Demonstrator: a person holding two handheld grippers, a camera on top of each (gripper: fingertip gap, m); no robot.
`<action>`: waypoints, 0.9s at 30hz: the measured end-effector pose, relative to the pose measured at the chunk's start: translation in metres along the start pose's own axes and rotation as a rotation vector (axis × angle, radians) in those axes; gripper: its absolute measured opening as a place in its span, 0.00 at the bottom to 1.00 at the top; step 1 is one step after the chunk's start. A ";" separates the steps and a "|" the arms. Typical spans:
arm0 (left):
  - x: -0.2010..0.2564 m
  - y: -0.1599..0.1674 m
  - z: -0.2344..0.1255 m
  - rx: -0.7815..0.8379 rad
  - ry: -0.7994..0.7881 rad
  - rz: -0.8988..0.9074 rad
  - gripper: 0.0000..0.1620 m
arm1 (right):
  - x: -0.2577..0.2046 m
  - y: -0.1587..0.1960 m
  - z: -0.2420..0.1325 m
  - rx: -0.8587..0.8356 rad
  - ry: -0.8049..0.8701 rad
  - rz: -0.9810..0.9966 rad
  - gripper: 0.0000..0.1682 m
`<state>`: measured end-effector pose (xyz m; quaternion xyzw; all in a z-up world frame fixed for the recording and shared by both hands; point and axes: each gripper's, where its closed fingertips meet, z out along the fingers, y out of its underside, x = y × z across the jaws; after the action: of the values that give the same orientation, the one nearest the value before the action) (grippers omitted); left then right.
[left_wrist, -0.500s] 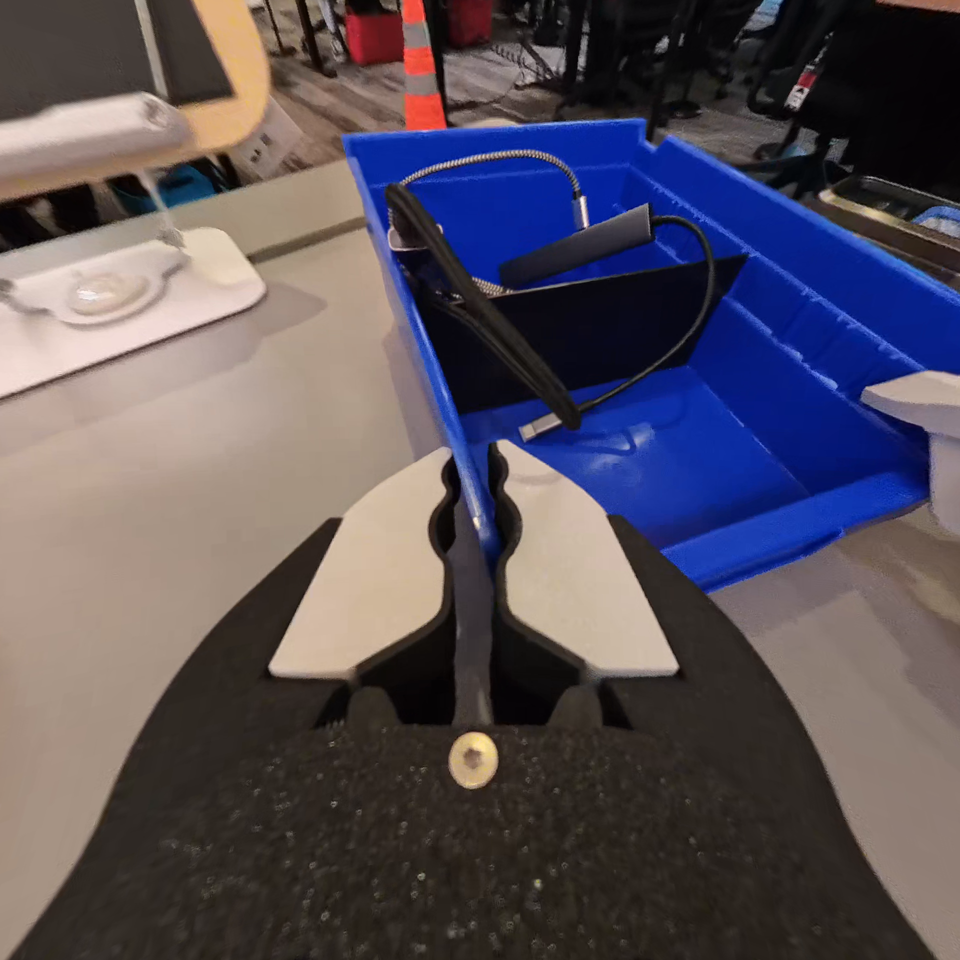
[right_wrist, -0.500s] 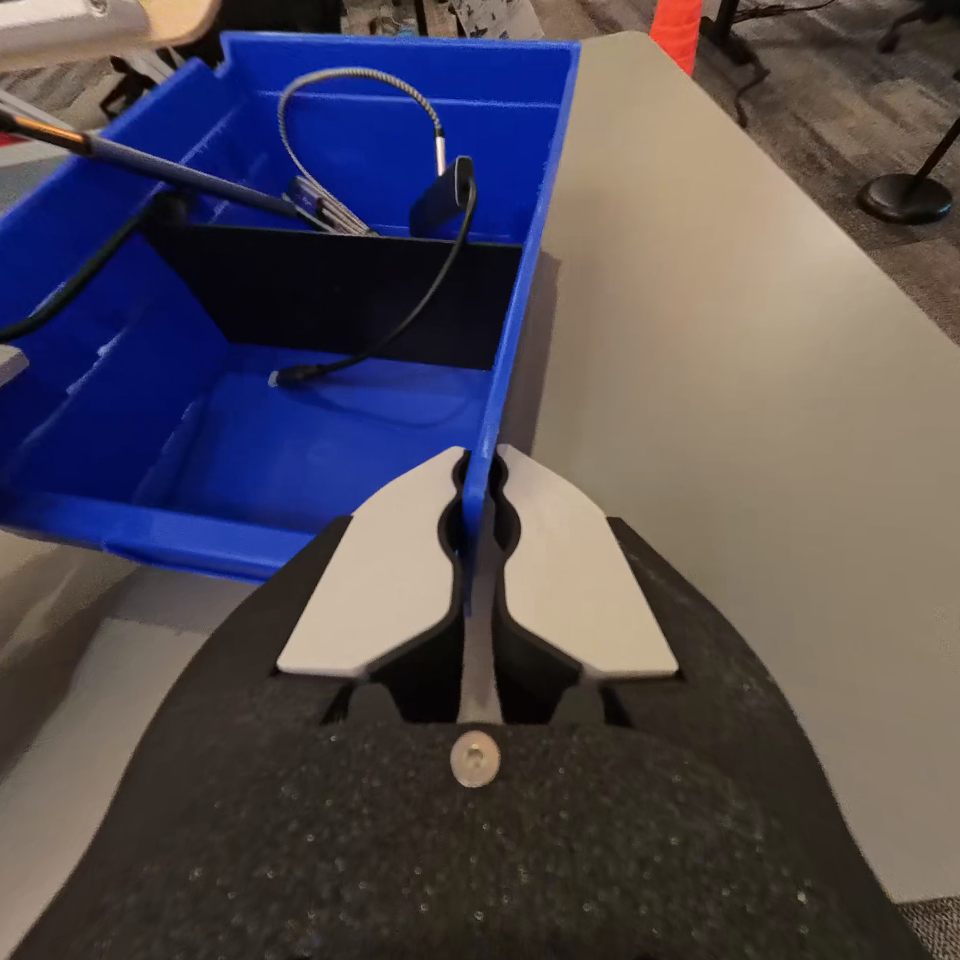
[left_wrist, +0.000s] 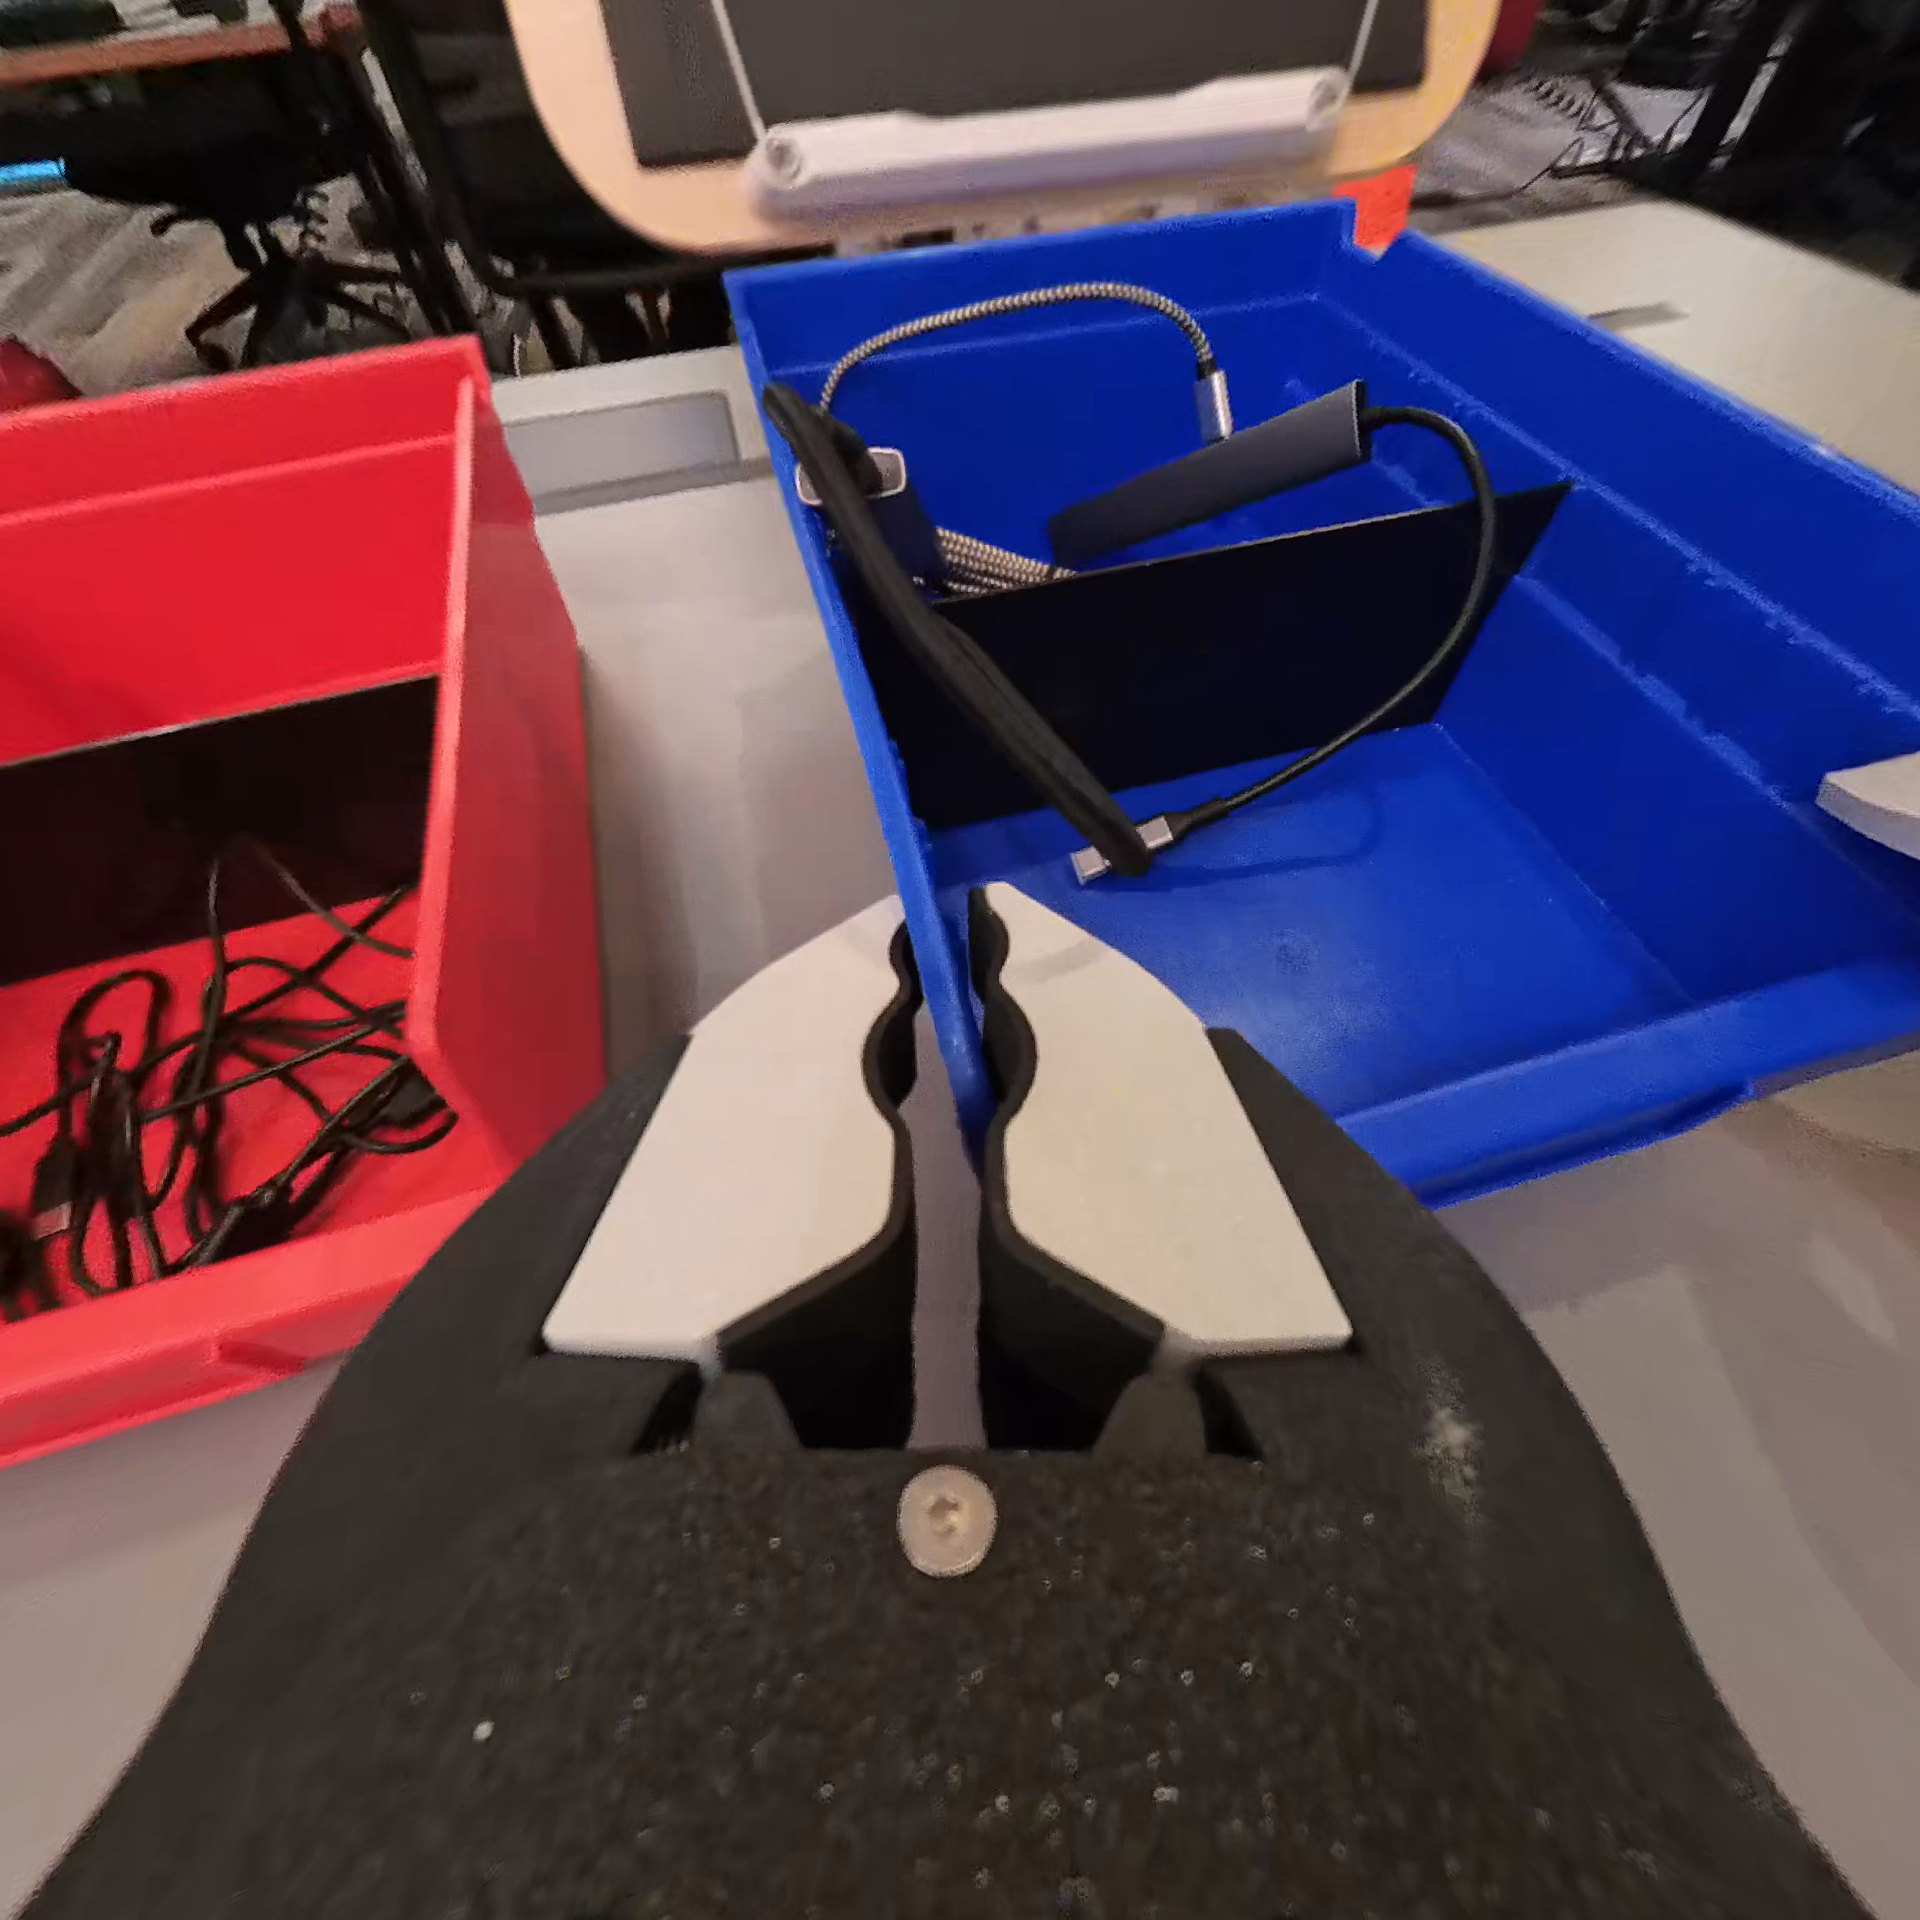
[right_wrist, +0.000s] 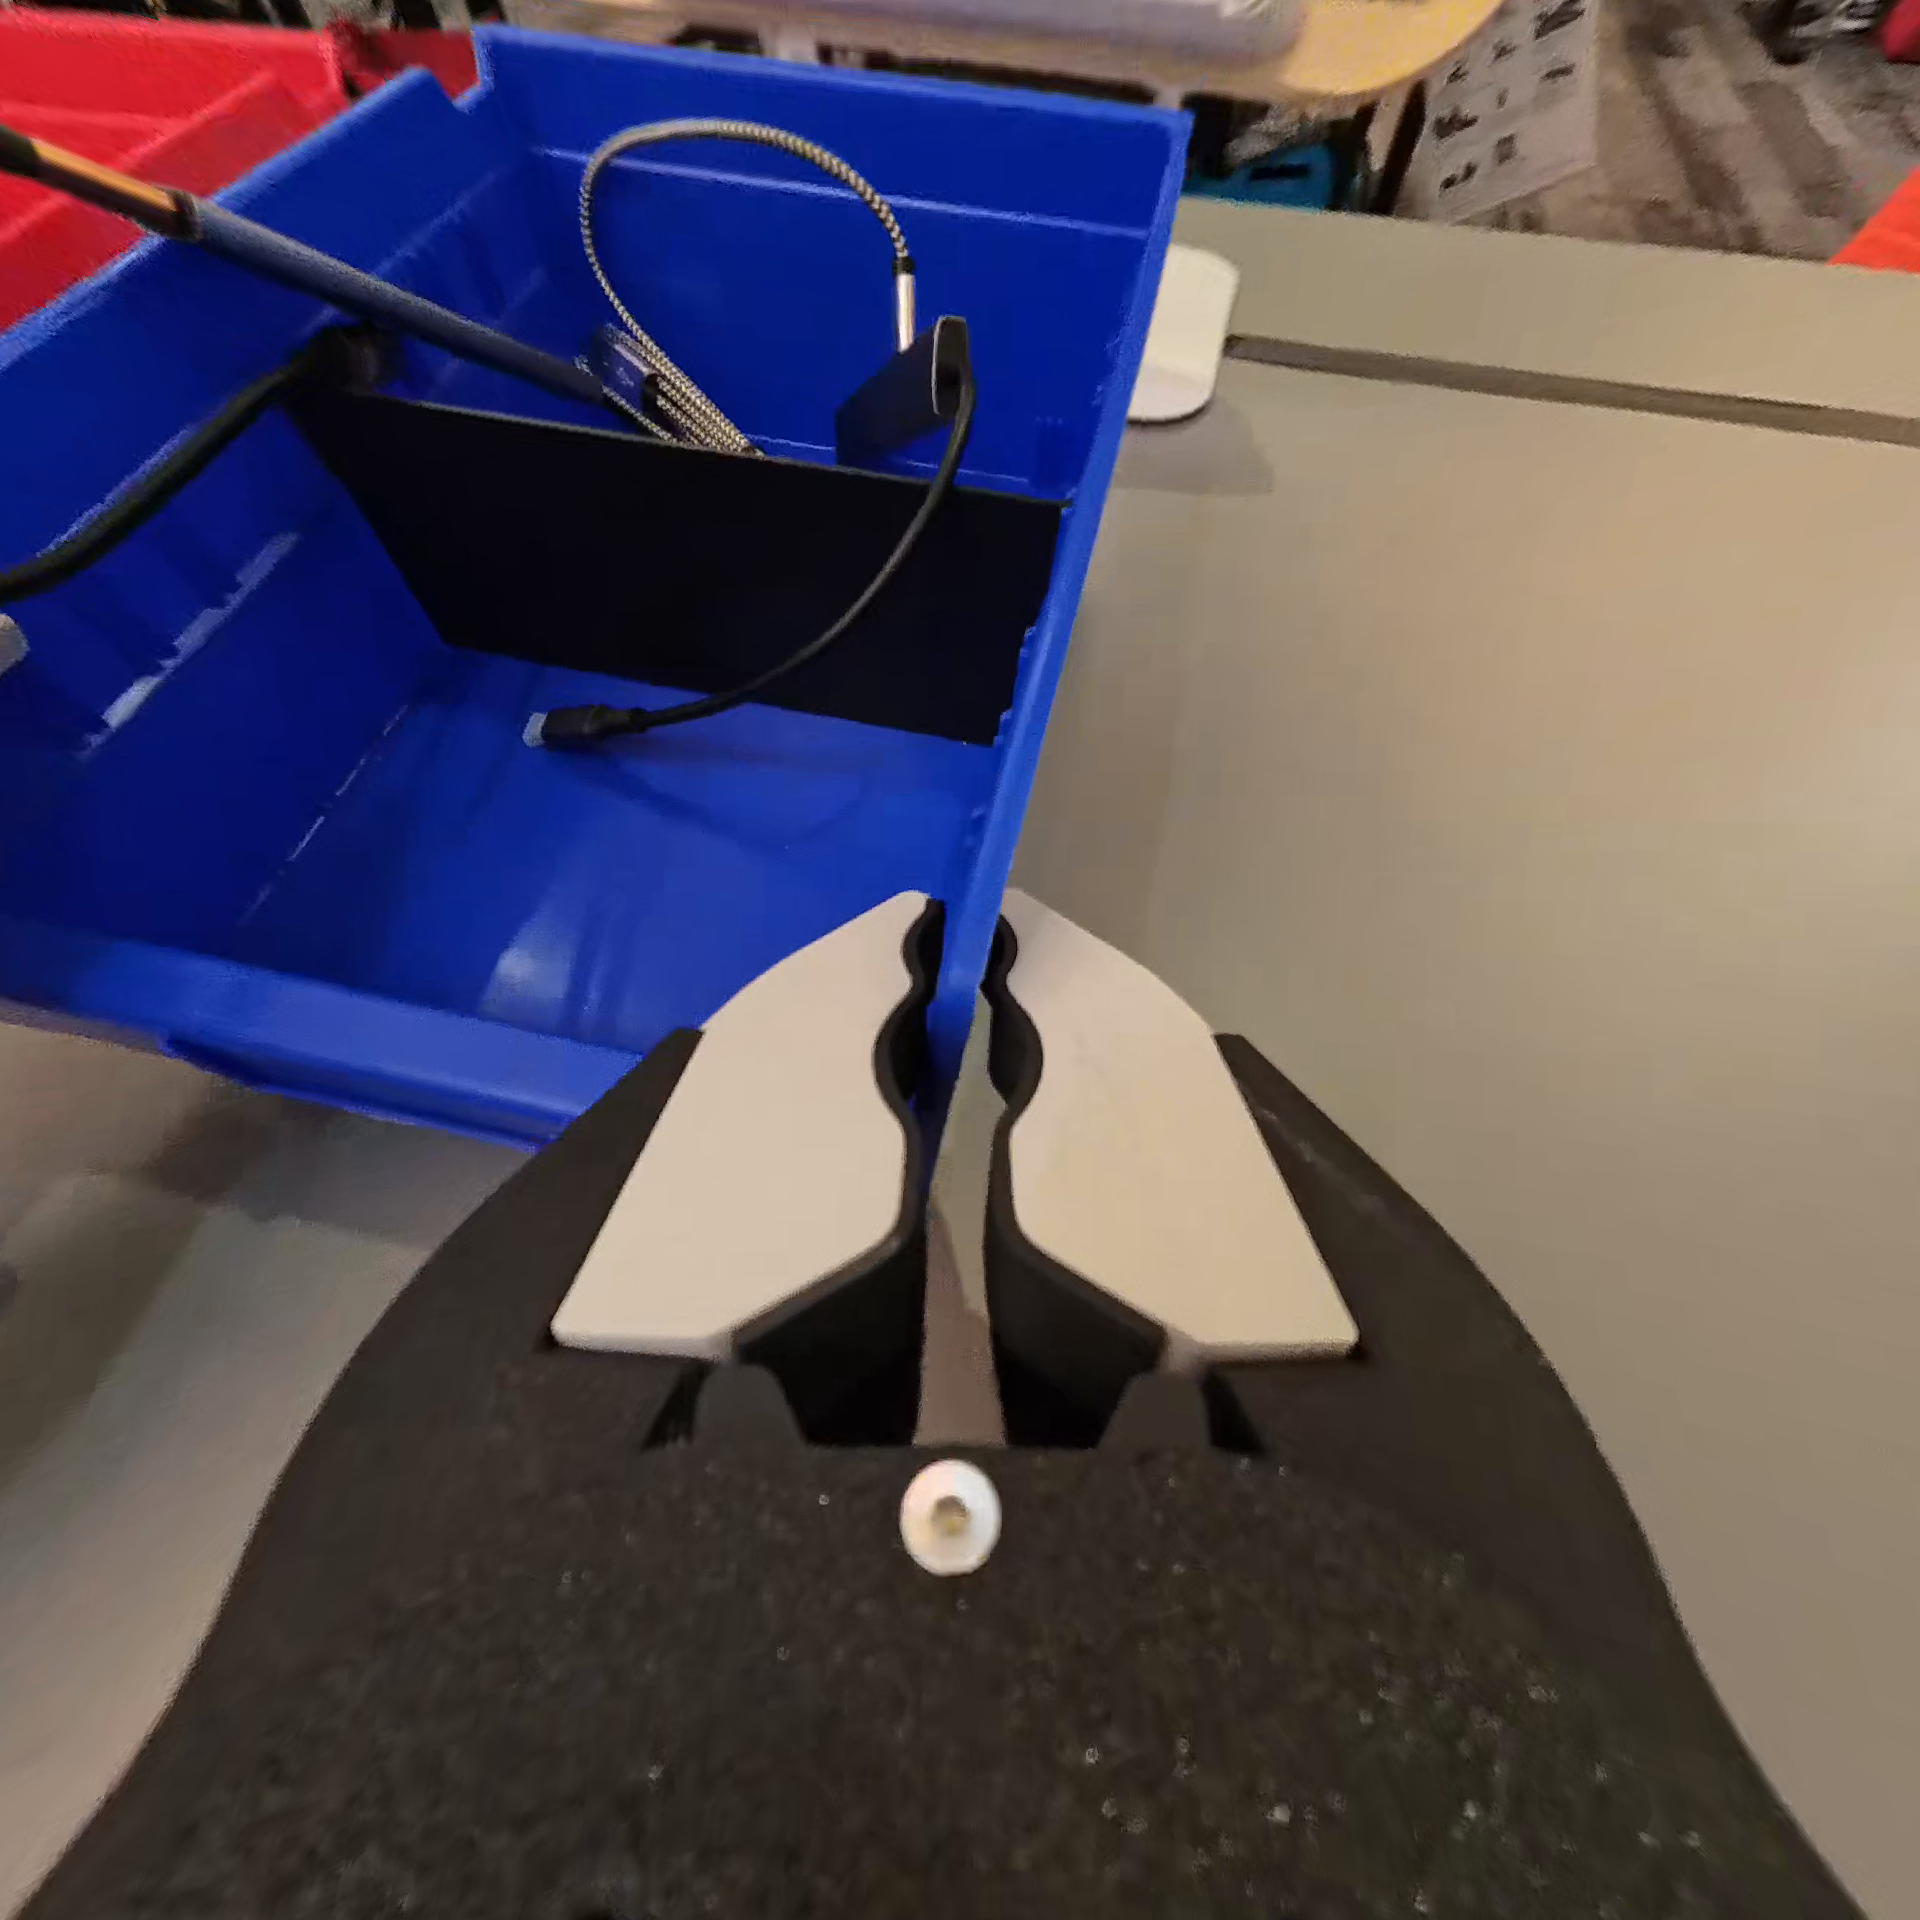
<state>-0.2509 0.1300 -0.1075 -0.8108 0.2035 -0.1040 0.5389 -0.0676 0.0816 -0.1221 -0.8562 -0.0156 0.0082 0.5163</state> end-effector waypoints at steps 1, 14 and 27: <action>-0.004 0.006 0.004 -0.021 -0.004 -0.005 0.04 | -0.003 0.003 0.006 -0.017 -0.006 -0.011 0.03; -0.079 -0.006 -0.078 0.114 0.040 -0.113 0.16 | 0.013 -0.003 -0.017 0.144 -0.078 -0.193 0.17; -0.277 0.043 -0.055 -0.053 -0.034 -0.200 0.29 | -0.188 -0.007 -0.095 0.308 -0.428 -0.479 0.13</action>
<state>-0.5292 0.1923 -0.1106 -0.8426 0.1151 -0.1380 0.5077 -0.2527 -0.0056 -0.0724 -0.7193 -0.3222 0.0682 0.6117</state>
